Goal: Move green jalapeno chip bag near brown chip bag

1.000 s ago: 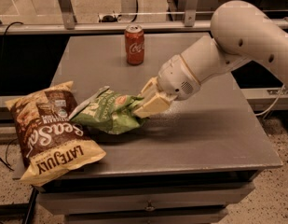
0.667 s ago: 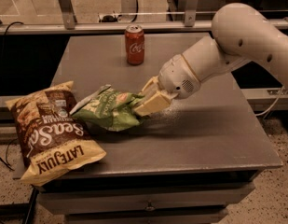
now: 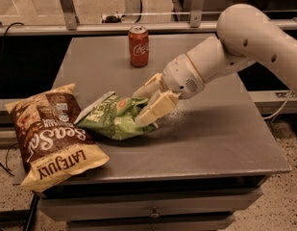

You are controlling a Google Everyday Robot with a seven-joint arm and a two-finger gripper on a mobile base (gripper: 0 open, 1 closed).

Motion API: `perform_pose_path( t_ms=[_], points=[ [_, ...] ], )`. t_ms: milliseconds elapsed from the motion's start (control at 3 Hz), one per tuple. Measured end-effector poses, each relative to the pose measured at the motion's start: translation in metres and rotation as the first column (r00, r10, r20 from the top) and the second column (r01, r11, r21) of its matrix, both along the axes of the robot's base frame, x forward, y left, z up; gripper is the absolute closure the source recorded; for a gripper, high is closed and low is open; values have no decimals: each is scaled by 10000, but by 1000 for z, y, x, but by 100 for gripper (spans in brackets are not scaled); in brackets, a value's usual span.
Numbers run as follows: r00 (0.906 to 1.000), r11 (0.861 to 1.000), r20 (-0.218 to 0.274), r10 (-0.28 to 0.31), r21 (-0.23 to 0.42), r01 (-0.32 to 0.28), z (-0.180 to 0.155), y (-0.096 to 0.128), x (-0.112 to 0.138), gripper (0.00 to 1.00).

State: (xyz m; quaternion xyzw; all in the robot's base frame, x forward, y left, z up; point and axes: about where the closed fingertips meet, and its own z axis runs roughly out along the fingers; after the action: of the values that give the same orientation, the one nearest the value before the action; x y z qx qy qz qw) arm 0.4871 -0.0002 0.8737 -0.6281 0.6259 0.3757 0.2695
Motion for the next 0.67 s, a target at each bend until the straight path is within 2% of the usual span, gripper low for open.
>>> perform_pose_path(
  t_ms=[333, 667],
  points=[
    [9999, 10000, 98, -42, 36, 41, 7, -5, 2, 0],
    [9959, 9980, 734, -520, -318, 544, 22, -45, 14, 0]
  ],
)
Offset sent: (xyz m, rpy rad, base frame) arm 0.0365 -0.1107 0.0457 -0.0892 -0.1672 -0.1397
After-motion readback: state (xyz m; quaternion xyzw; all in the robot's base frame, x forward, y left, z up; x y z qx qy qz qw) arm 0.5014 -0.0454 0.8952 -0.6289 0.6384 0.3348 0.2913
